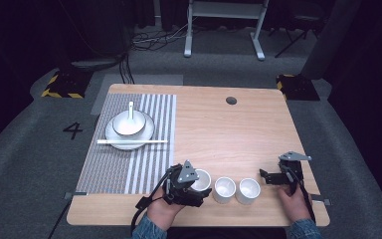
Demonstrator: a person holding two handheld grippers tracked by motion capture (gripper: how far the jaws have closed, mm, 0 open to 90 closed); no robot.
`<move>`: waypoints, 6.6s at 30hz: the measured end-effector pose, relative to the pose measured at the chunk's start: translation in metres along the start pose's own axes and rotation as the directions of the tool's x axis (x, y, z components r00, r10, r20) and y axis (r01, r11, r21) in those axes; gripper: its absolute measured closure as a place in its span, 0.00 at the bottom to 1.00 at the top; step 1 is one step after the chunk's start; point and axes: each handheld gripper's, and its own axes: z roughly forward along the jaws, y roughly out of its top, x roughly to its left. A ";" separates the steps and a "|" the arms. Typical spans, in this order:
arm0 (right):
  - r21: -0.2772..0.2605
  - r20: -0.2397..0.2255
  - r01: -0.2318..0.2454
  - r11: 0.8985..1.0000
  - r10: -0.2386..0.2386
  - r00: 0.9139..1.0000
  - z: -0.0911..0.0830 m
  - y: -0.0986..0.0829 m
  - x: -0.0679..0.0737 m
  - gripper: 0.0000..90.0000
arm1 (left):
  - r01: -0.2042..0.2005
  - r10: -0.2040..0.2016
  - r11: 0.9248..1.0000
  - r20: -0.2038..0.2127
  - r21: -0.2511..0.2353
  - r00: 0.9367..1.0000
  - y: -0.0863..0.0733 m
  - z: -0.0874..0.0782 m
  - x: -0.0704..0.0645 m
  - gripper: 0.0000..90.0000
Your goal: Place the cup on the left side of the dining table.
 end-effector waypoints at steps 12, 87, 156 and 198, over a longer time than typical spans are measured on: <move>0.000 -0.001 -0.001 1.000 0.001 1.000 0.000 0.000 0.000 0.01 | -0.009 0.007 0.998 -0.025 -0.069 1.000 0.014 -0.016 -0.002 0.30; -0.001 0.003 -0.003 1.000 0.003 1.000 0.000 0.000 0.000 0.01 | 0.164 -0.235 0.966 -0.417 -0.197 0.878 -0.014 -0.092 0.113 0.30; -0.001 0.006 -0.005 1.000 0.005 1.000 0.000 0.000 0.001 0.01 | 0.321 -0.279 0.946 -0.392 0.047 0.877 -0.060 -0.018 0.150 0.28; 0.001 0.002 -0.004 1.000 0.004 1.000 0.000 0.000 0.001 0.01 | 0.237 -0.232 0.971 -0.397 -0.038 0.888 -0.063 -0.091 0.090 0.20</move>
